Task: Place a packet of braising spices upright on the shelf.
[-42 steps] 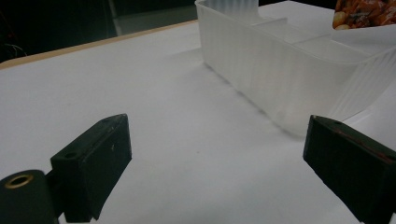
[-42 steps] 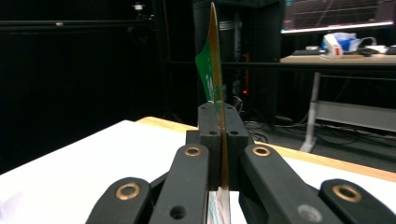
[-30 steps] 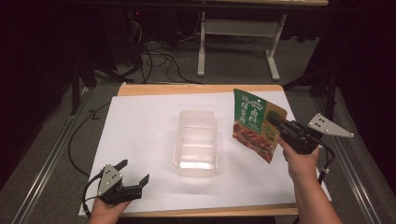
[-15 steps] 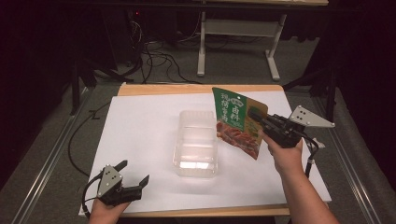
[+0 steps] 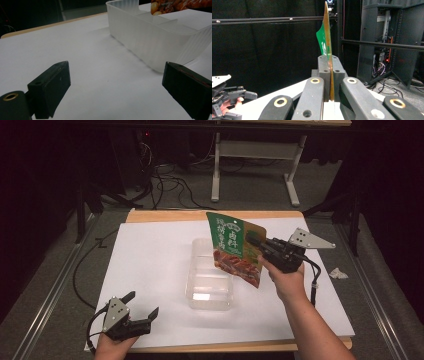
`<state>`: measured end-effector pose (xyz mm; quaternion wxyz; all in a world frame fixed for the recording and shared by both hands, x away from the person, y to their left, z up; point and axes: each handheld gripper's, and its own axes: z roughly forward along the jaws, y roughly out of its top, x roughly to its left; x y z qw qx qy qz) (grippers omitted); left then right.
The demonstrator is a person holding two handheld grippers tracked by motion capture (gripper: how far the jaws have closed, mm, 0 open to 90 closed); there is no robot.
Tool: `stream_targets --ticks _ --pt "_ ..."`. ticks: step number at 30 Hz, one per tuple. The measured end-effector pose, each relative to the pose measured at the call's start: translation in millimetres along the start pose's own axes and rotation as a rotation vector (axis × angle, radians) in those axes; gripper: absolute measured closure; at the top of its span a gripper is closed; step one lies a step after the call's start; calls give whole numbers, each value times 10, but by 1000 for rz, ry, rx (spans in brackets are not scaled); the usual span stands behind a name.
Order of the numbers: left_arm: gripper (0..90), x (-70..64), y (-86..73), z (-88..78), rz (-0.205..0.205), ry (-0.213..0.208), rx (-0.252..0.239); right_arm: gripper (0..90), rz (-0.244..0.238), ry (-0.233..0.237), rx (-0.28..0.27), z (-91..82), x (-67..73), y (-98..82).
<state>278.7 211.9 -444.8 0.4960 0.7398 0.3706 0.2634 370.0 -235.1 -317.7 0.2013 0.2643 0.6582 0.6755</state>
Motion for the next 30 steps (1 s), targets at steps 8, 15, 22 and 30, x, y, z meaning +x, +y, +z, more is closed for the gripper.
stream_targets --ticks 8,15,22,30 --pt "85 7 -6 -4 -5 -1 1 900 2 14 7 162 -8 -39" --pt "85 13 -10 -10 -7 6 1 900 2 22 6 295 -21 -75" --pt "85 11 -8 -12 -10 4 -4 900 5 31 2 387 -23 -82" --pt "85 6 -7 -9 -10 2 -6 900 16 43 -4 541 -23 -136"
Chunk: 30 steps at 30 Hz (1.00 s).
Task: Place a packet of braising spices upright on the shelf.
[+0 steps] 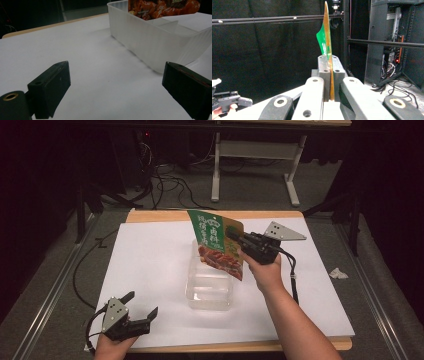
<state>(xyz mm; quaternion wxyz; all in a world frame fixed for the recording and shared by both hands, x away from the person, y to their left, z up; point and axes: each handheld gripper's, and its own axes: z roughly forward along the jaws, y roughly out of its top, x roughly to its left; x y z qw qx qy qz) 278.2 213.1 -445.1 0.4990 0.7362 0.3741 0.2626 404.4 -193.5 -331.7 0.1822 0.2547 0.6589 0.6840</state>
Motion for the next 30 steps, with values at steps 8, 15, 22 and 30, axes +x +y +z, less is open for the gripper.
stream_targets --ticks 8,15,22,30 --pt "85 -1 0 -11 -2 -1 1 900 5 7 2 114 7 -30" --pt "85 -2 -2 -2 0 -7 7 900 2 9 4 193 10 -80" --pt "85 -1 -6 4 -4 -9 7 900 9 -7 6 236 -27 -170" --pt "85 -1 -11 -7 -1 -9 12 900 7 -27 7 233 -42 -263"
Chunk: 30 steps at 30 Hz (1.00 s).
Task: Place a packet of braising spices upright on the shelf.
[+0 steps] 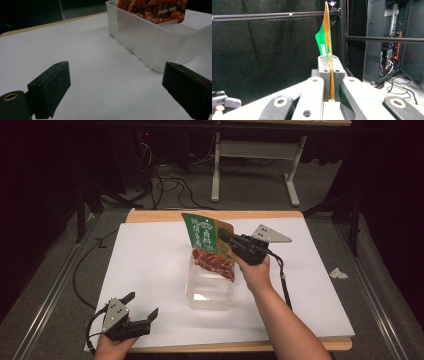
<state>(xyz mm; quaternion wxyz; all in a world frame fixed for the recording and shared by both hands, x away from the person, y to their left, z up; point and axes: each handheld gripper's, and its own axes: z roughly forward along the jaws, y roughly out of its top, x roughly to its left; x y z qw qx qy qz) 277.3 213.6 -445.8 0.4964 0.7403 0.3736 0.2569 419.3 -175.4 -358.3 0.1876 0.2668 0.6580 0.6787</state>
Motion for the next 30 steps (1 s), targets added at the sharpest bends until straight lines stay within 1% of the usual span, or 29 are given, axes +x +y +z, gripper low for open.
stream_targets --ticks 2,5,9,13,18,22,23,25,26,27,28,30 --pt "85 0 -2 -3 0 1 0 900 2 -4 1 -7 -8 -22" --pt "85 -4 -4 4 0 -2 2 900 -11 -11 21 -1 -13 -61" --pt "85 -12 -2 11 5 -4 2 900 -8 -18 39 2 -32 -129" --pt "85 -13 -6 20 2 -6 4 900 13 -19 31 -19 -57 -170" --pt "85 -23 -4 24 7 -11 7 900 -4 -26 37 -36 -39 -184" --pt "85 -28 -2 26 13 -13 10 900 -7 -41 38 -60 -38 -213" --pt "85 -31 -2 31 14 -14 12 900 -9 -54 41 -85 -44 -240" --pt "85 -35 -4 34 16 -16 15 900 0 -61 46 -118 -55 -252" --pt "85 -39 -3 35 16 -16 15 900 -2 -62 52 -126 -63 -247" --pt "85 -41 -2 36 17 -16 14 900 3 -63 65 -128 -62 -246" --pt "85 -44 0 36 17 -16 13 900 -1 -68 77 -126 -60 -248" --pt "85 -44 2 34 19 -16 13 897 -3 -73 80 -124 -60 -248"
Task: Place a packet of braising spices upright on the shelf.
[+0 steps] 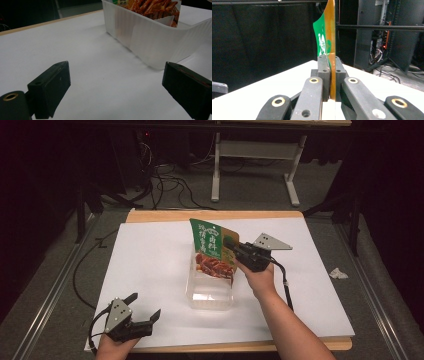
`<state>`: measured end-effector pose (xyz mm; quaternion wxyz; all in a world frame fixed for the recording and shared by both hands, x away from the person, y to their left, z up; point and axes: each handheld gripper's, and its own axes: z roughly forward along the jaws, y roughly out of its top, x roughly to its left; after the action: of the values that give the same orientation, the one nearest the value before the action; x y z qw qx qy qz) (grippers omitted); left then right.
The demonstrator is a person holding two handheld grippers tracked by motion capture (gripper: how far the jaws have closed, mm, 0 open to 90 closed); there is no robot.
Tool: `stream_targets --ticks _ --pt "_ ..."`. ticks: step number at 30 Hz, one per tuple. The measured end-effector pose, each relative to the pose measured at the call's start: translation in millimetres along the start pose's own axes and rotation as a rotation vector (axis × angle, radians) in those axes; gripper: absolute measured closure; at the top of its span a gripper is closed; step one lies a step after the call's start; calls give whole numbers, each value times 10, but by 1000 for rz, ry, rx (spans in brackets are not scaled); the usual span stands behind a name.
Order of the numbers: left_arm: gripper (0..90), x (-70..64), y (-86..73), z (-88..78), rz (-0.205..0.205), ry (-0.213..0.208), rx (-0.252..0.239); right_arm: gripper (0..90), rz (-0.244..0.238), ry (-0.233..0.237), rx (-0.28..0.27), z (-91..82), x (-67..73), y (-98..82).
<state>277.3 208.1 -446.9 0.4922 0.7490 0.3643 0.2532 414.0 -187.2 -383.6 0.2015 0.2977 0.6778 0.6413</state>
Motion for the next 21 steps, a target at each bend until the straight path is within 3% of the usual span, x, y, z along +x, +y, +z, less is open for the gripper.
stream_targets --ticks 5,21 --pt "85 15 -6 -3 -2 0 1 751 -10 -11 57 21 5 -14" --pt "85 15 -10 4 1 -2 6 443 -9 24 93 -16 -6 4"
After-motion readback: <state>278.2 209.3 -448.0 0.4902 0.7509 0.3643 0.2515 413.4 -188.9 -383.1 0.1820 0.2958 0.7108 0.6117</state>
